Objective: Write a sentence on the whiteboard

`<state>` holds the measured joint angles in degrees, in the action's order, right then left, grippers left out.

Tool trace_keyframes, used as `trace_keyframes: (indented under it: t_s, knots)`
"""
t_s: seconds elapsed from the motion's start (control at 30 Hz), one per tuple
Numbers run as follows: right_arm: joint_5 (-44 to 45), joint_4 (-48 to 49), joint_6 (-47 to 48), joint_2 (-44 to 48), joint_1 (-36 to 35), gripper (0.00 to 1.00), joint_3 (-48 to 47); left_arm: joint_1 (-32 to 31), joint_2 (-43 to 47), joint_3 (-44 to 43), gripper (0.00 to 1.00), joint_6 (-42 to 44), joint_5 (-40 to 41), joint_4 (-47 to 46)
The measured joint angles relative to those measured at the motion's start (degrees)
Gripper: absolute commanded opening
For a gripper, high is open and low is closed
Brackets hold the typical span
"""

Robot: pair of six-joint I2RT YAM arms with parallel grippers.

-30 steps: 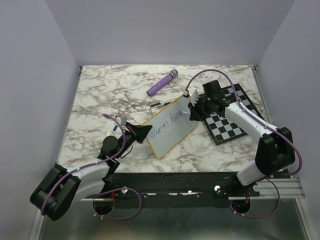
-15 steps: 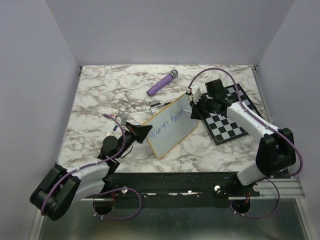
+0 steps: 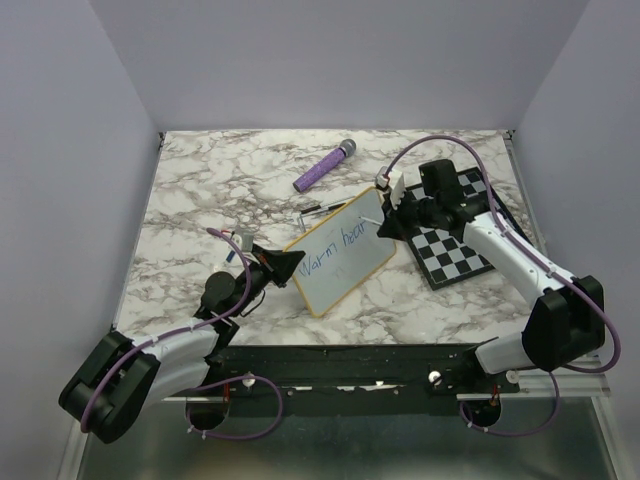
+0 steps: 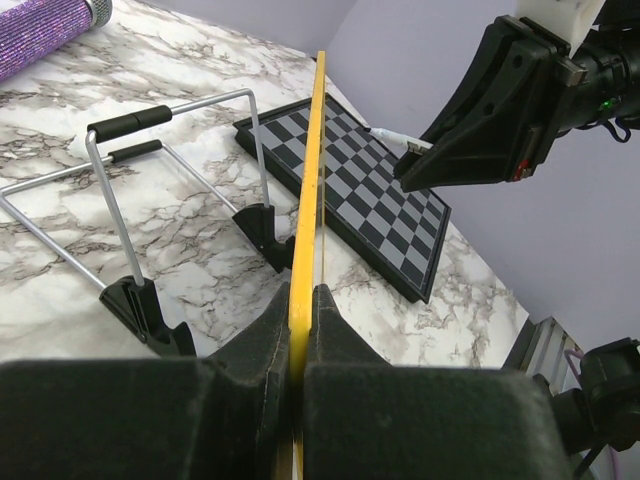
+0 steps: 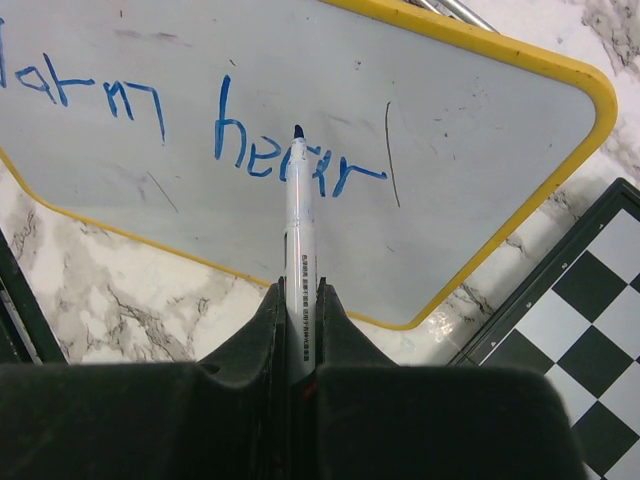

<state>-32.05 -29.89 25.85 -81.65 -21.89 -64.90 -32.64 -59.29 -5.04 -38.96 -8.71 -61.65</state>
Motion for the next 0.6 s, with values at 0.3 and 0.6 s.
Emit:
trace_keyframes:
  t_s: [0.3,0.6]
  knots:
    - [-0.48,0.22,1.03,0.52,2.69,0.01,1.25,-0.02,0.44,-0.09,0.0,0.46,-0.15,0.68]
    - [-1.16,-0.07,3.28,0.87,3.89,0.01,1.33,-0.02,1.57,-0.09,0.0,1.09,-0.7,1.6]
